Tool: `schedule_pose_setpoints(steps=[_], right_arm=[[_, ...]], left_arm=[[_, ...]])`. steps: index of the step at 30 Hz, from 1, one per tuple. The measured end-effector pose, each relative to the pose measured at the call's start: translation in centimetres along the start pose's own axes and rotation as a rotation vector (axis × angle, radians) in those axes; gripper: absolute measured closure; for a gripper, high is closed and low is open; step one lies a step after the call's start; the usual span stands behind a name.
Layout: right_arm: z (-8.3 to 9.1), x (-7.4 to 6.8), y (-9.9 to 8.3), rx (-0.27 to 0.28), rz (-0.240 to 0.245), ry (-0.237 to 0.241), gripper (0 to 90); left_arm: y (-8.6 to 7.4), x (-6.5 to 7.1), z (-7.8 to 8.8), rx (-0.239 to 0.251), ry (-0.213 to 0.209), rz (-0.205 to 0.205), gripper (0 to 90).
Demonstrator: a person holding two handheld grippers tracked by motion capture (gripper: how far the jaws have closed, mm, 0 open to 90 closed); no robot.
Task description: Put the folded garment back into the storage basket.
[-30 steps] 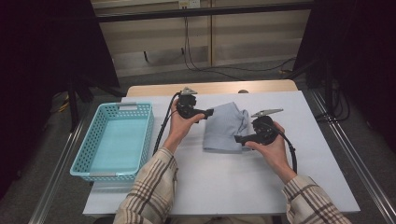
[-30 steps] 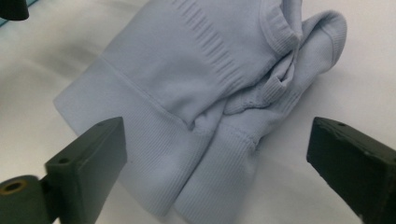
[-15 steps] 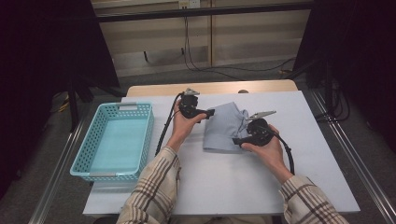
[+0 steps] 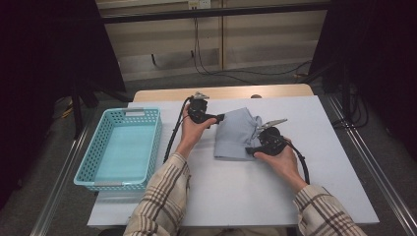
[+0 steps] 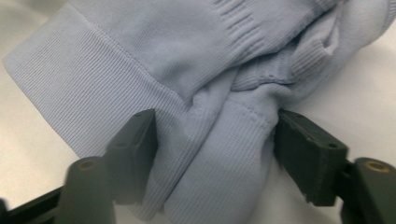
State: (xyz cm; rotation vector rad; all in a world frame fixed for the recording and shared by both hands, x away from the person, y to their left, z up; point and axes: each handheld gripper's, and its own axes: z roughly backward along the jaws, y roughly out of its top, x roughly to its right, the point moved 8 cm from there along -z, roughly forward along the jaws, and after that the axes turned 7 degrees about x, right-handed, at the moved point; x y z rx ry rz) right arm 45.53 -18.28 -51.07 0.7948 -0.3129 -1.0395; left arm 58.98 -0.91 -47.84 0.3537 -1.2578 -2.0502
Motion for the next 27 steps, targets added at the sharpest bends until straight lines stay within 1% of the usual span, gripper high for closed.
schedule_pose_setpoints(steps=[1, 2, 3, 4, 5, 6, 7, 8, 9, 10, 11, 13, 14, 15, 16, 17, 18, 19, 20, 21, 22, 23, 24, 25, 26, 27], right_arm=[[0.0, 0.0, 0.0, -0.005, -0.005, 0.001, 35.2], [0.1, 0.1, -0.1, -0.012, -0.013, -0.006, 36.9], [0.1, 0.1, 0.0, -0.005, -0.009, -0.004, 38.7], [0.2, 0.1, -0.1, -0.008, -0.011, -0.007, 40.4], [0.2, 0.1, -0.1, -0.008, -0.01, -0.007, 42.3], [0.2, 0.1, -0.1, -0.005, -0.008, -0.002, 44.2], [0.3, 0.1, -0.1, -0.01, -0.01, -0.002, 46.8], [0.4, 0.1, -0.1, -0.01, -0.02, 0.003, 50.6], [0.4, 0.0, -0.2, -0.01, -0.017, 0.009, 54.4], [0.4, -0.1, -0.1, -0.001, -0.009, 0.022, 56.4], [0.4, -0.1, -0.1, -0.002, -0.011, 0.026, 56.7], [0.5, -0.1, -0.1, -0.005, -0.017, 0.023, 58.6], [0.5, -0.2, -0.2, -0.007, -0.02, 0.03, 63.7], [0.5, -0.2, -0.1, 0.004, -0.015, 0.044, 66.0], [0.5, -0.2, -0.1, 0.004, -0.029, 0.047, 66.8], [0.5, -0.2, -0.1, 0.004, -0.025, 0.049, 67.5], [0.5, -0.2, -0.1, 0.009, -0.027, 0.057, 68.7], [0.5, -0.2, -0.2, 0.001, -0.039, 0.057, 70.2], [0.5, -0.2, -0.2, 0.002, -0.042, 0.061, 71.4], [0.5, -0.2, -0.2, 0.002, -0.042, 0.061, 71.4], [0.5, -0.2, -0.2, 0.003, -0.041, 0.062, 74.8], [0.5, -0.3, -0.2, 0.005, -0.05, 0.057, 75.2], [0.5, -0.3, -0.2, 0.005, -0.049, 0.057, 75.9], [0.5, -0.3, -0.2, 0.003, -0.044, 0.058, 76.4], [0.5, -0.3, -0.2, 0.004, -0.046, 0.061, 76.7], [0.5, -0.4, -0.1, 0.005, -0.047, 0.061, 76.9]], left_arm=[[0.0, -0.1, 0.1, -0.011, -0.003, -0.01, 11.0], [0.0, -0.1, 0.1, -0.013, -0.004, -0.008, 11.8], [0.1, -0.1, 0.1, -0.012, -0.002, -0.011, 11.9], [0.3, 0.1, -0.1, 0.01, 0.007, 0.015, 11.9], [0.4, 0.1, -0.1, 0.012, 0.004, 0.022, 12.1], [0.3, -0.2, 0.1, -0.016, 0.008, -0.015, 12.3], [0.5, -0.1, -0.2, 0.005, 0.019, 0.01, 12.4], [0.5, 0.1, -0.3, 0.005, 0.014, 0.035, 12.8], [0.6, 0.0, -0.3, -0.005, 0.01, 0.023, 13.4], [0.5, -0.1, -0.3, -0.021, 0.002, 0.017, 14.2], [0.5, -0.1, -0.5, -0.026, -0.001, 0.004, 15.0], [0.5, -0.1, -0.6, -0.033, -0.003, 0.007, 16.1], [0.4, 0.2, -1.1, -0.036, -0.005, 0.03, 17.8], [0.4, 0.2, -1.2, -0.037, -0.005, 0.019, 18.3], [0.2, 0.3, -1.3, -0.057, -0.011, 0.011, 19.6], [0.1, 0.4, -1.6, -0.057, -0.002, 0.013, 21.3], [0.0, 0.6, -1.9, -0.053, -0.007, 0.039, 22.6], [-0.2, 0.6, -1.9, -0.065, -0.016, 0.033, 24.2], [-0.3, 0.5, -2.0, -0.071, -0.018, 0.023, 26.1], [-0.3, 0.5, -2.0, -0.071, -0.018, 0.023, 28.1], [-0.6, 0.3, -2.4, -0.07, 0.009, 0.026, 30.2], [-1.0, 0.2, -2.4, -0.098, -0.002, 0.019, 31.1], [-1.2, 0.3, -2.7, -0.099, -0.005, 0.045, 33.4], [-1.4, 0.4, -2.9, -0.096, 0.004, 0.049, 34.3], [-1.6, 0.5, -2.9, -0.112, -0.009, 0.047, 35.2], [-1.6, 0.6, -3.0, -0.105, -0.006, 0.061, 37.3]])
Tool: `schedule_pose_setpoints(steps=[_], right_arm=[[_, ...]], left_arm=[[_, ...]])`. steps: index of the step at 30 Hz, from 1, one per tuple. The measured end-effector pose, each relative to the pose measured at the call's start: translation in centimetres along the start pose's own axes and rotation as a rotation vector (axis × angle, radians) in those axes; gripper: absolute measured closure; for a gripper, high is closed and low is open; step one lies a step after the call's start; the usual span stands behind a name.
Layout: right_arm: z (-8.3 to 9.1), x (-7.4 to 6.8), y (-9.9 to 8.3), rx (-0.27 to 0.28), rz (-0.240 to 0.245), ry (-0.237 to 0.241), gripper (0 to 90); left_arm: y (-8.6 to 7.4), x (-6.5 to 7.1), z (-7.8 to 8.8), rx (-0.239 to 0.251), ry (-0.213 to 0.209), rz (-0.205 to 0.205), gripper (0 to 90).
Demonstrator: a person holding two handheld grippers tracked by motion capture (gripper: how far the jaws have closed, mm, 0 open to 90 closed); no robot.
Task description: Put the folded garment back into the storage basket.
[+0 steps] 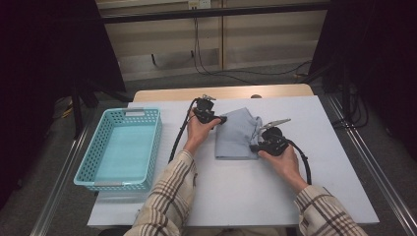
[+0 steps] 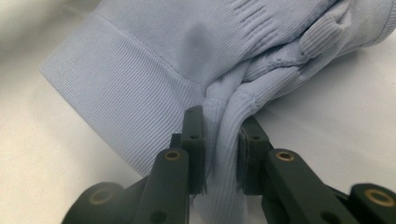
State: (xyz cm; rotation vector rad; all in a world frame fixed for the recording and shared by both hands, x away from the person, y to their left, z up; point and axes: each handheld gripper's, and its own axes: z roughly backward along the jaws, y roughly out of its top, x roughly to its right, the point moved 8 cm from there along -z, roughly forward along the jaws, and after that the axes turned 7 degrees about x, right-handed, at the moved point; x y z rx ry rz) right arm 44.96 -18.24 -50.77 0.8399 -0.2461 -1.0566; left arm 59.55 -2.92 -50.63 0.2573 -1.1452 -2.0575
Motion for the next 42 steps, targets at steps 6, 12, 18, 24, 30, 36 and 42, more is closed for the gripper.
schedule_pose_setpoints(steps=[6, 12, 18, 24, 30, 36, 42], right_arm=[[0.0, -0.1, 0.0, -0.002, 0.001, -0.011, 77.5], [0.0, -0.1, 0.0, -0.003, 0.003, -0.019, 77.7], [0.0, -0.2, 0.0, 0.011, 0.006, -0.031, 78.4], [0.0, -0.1, 0.1, 0.053, 0.048, -0.052, 79.3], [0.1, -0.4, 0.1, 0.067, 0.034, -0.063, 79.9], [0.5, -0.6, 0.5, 0.09, 0.04, -0.069, 80.1], [1.0, -1.0, 0.7, 0.104, 0.029, -0.067, 80.1]], left_arm=[[-0.5, 0.3, -0.5, -0.028, -0.028, 0.024, 48.7], [-0.4, 1.1, -0.5, -0.018, -0.059, 0.035, 65.4], [-0.3, 1.4, -0.5, -0.025, -0.044, -0.001, 74.4], [-0.4, 1.2, -0.4, 0.019, -0.072, 0.031, 76.6], [0.3, 1.5, 0.1, 0.029, -0.071, 0.014, 77.3], [0.4, 1.6, 0.6, 0.038, -0.079, -0.006, 77.5], [0.7, 1.4, 1.6, 0.055, -0.078, -0.022, 77.5]])
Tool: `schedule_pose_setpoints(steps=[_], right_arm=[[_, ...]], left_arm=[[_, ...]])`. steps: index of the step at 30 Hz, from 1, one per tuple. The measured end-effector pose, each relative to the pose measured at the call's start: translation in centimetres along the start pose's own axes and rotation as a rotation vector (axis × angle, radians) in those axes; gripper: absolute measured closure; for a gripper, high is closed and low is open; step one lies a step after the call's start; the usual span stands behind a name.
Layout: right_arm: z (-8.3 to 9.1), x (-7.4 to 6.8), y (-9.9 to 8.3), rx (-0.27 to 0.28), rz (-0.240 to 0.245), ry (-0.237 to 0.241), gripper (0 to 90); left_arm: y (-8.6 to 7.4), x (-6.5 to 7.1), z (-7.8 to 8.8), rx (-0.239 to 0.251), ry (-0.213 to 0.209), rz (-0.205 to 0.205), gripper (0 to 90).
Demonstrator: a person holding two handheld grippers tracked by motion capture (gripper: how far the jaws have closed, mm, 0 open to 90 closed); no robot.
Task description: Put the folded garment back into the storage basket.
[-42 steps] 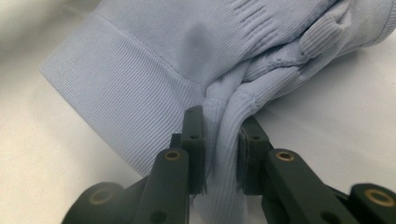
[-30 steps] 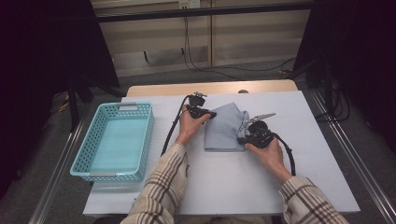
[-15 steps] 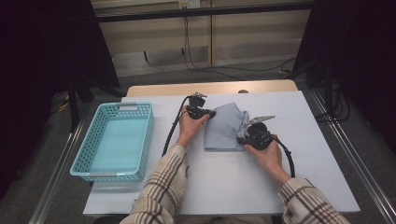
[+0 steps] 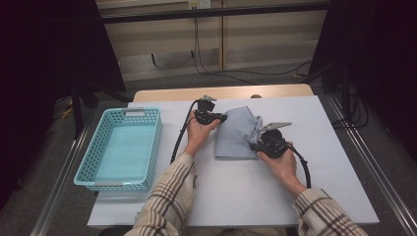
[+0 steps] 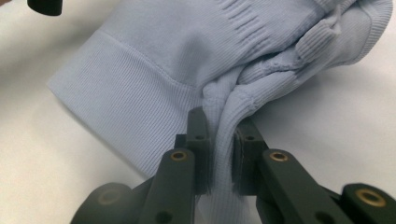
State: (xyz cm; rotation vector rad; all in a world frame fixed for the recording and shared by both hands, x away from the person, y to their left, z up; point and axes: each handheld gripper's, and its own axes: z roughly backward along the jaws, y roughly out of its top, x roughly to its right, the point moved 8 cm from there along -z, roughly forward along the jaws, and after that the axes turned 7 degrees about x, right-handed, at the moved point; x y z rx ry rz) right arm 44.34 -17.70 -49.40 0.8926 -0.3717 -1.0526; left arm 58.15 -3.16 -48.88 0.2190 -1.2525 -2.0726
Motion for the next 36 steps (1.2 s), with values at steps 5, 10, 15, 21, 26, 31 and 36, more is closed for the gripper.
schedule_pose_setpoints(steps=[5, 10, 15, 21, 26, 31, 36], right_arm=[[0.6, -0.4, 0.4, 0.02, -0.008, -0.002, 80.1], [0.9, -0.4, 0.8, 0.054, 0.012, 0.004, 80.2], [1.4, -0.7, 1.1, 0.082, 0.005, 0.015, 80.2], [2.0, -1.2, 1.5, 0.106, 0.032, 0.005, 80.2], [2.2, -1.6, 1.6, 0.115, 0.03, 0.013, 80.2], [2.8, -2.2, 2.2, 0.145, 0.032, 0.021, 80.3], [3.2, -2.6, 2.8, 0.166, 0.026, 0.034, 80.3]], left_arm=[[0.4, 0.3, 0.4, 0.016, -0.005, 0.002, 77.5], [0.7, 0.5, 1.0, 0.025, -0.007, -0.001, 77.5], [1.3, 1.0, 1.7, 0.035, 0.004, -0.021, 77.5], [1.7, 1.3, 2.5, 0.069, -0.004, -0.017, 77.5], [1.7, 1.4, 3.1, 0.076, -0.001, -0.027, 77.5], [2.6, 1.8, 4.0, 0.126, 0.003, -0.001, 77.5], [3.0, 1.6, 4.8, 0.109, 0.009, -0.043, 77.5]])
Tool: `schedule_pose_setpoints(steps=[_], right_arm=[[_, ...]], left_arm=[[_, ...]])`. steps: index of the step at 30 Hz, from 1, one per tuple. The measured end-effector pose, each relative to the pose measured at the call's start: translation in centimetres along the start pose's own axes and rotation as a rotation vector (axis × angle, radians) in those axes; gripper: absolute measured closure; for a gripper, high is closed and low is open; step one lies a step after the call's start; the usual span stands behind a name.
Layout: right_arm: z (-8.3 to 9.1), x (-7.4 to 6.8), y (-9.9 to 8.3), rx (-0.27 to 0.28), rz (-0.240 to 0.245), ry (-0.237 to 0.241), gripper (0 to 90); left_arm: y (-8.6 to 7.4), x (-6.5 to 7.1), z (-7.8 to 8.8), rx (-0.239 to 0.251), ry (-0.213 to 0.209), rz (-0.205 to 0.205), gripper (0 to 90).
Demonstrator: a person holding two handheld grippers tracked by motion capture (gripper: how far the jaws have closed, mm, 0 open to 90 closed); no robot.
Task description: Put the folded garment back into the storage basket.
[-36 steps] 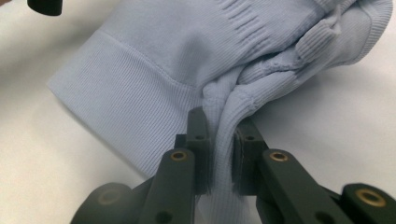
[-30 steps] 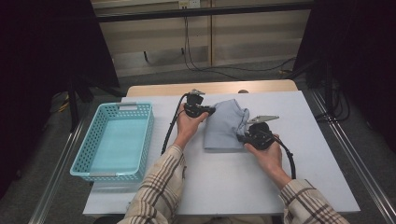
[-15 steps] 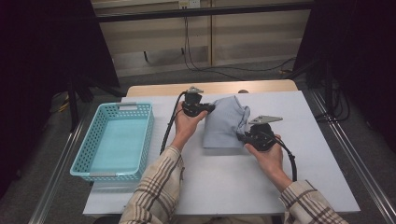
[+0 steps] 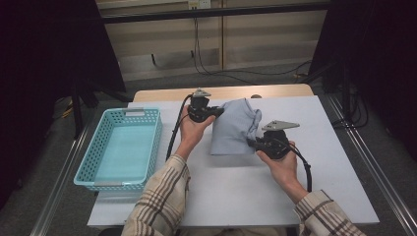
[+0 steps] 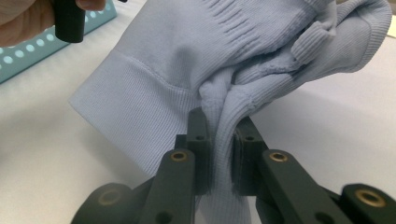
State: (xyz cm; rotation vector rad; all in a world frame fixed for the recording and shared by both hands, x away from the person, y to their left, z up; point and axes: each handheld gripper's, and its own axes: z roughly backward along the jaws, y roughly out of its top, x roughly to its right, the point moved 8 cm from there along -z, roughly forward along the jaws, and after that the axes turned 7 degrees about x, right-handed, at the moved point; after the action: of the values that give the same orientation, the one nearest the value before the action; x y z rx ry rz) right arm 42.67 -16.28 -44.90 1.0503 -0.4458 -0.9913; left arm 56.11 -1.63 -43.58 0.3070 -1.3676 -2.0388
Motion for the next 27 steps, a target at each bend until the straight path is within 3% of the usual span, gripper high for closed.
schedule_pose_setpoints(steps=[3, 6, 7, 9, 10, 13, 14, 15, 16, 17, 24, 25, 26, 27], right_arm=[[0.1, -0.2, 0.3, 0.008, 0.001, 0.002, 80.3], [0.1, -0.4, 0.6, 0.021, 0.008, 0.006, 80.3], [0.2, -0.4, 0.6, 0.022, 0.005, 0.007, 80.3], [0.2, -0.4, 0.8, 0.026, 0.011, 0.007, 80.3], [0.2, -0.5, 0.9, 0.031, 0.003, 0.008, 80.3], [0.2, -0.8, 1.1, 0.032, 0.001, 0.013, 80.3], [0.2, -0.8, 1.2, 0.037, 0.001, 0.012, 80.2], [0.2, -0.9, 1.3, 0.038, -0.002, 0.016, 80.3], [0.2, -1.0, 1.4, 0.039, 0.0, 0.022, 80.3], [0.1, -1.1, 1.6, 0.048, 0.008, 0.019, 80.2], [-0.2, -1.8, 2.2, 0.056, 0.005, 0.034, 80.3], [-0.2, -2.2, 2.4, 0.056, 0.004, 0.04, 80.3], [-0.2, -2.3, 2.6, 0.063, 0.009, 0.039, 80.3], [-0.2, -2.5, 2.7, 0.062, 0.004, 0.041, 80.3]], left_arm=[[0.3, 0.2, 0.1, 0.023, 0.004, 0.022, 77.5], [0.7, 0.1, 0.8, 0.008, 0.003, -0.027, 77.5], [0.9, 0.3, 0.6, 0.039, 0.006, 0.009, 77.5], [0.9, 0.5, 0.8, 0.033, 0.003, 0.023, 77.5], [1.0, 0.2, 0.9, 0.037, 0.014, 0.0, 77.5], [1.3, 0.1, 1.1, 0.042, 0.019, -0.001, 77.5], [1.2, -0.1, 1.4, 0.021, 0.017, -0.029, 77.5], [1.4, 0.1, 1.4, 0.046, 0.02, 0.006, 77.5], [1.4, -0.2, 1.7, 0.022, 0.02, -0.033, 77.5], [1.6, -0.1, 1.6, 0.048, 0.024, -0.001, 77.5], [1.6, -0.6, 2.2, 0.046, 0.034, 0.004, 77.5], [1.6, -0.9, 2.5, 0.023, 0.033, -0.031, 77.5], [1.8, -0.7, 2.5, 0.048, 0.039, 0.003, 77.5], [1.7, -1.0, 2.7, 0.021, 0.035, -0.032, 77.5]])
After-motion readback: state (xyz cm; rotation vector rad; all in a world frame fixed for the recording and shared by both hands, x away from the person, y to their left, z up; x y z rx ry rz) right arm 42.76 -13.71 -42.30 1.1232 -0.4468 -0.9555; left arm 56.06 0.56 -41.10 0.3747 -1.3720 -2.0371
